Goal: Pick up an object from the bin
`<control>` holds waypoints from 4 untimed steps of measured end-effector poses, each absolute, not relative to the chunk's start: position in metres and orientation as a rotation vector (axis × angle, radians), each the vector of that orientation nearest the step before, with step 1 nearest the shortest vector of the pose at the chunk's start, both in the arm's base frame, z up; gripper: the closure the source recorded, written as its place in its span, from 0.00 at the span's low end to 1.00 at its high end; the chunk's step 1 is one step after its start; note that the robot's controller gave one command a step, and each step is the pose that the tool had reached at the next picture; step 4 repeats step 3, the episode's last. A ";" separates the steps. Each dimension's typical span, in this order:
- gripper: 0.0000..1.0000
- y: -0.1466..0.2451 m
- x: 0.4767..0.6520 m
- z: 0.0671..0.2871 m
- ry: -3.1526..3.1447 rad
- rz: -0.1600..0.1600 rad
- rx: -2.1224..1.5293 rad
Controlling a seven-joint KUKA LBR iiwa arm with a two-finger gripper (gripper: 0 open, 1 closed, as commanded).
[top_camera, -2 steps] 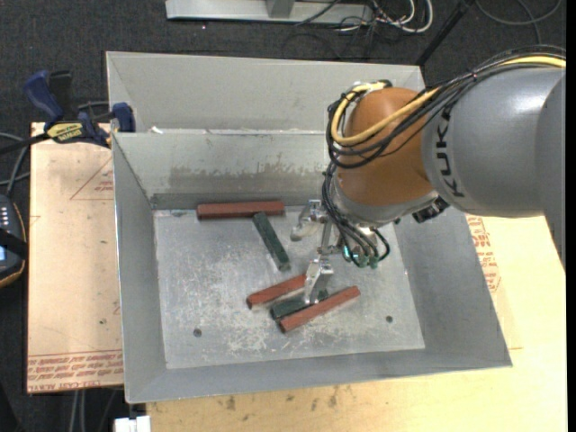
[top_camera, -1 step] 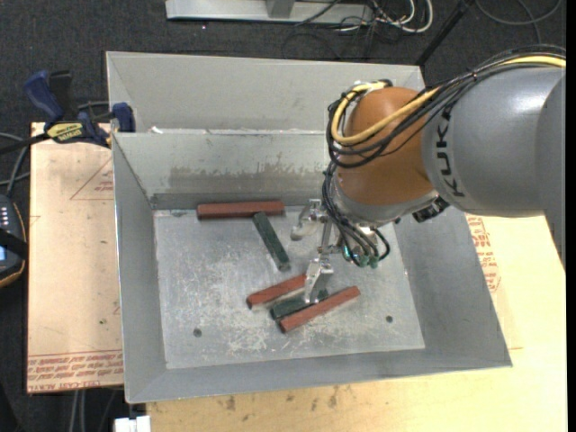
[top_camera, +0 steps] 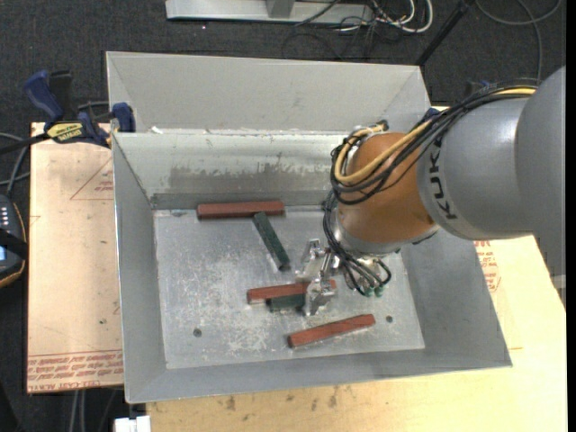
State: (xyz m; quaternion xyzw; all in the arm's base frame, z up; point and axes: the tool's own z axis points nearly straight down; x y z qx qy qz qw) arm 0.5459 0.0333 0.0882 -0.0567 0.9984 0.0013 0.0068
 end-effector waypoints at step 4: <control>1.00 0.026 0.560 0.270 3.133 0.001 -0.127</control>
Offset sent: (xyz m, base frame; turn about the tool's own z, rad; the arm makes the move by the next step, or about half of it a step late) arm 0.0816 -0.0860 -0.0182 0.0254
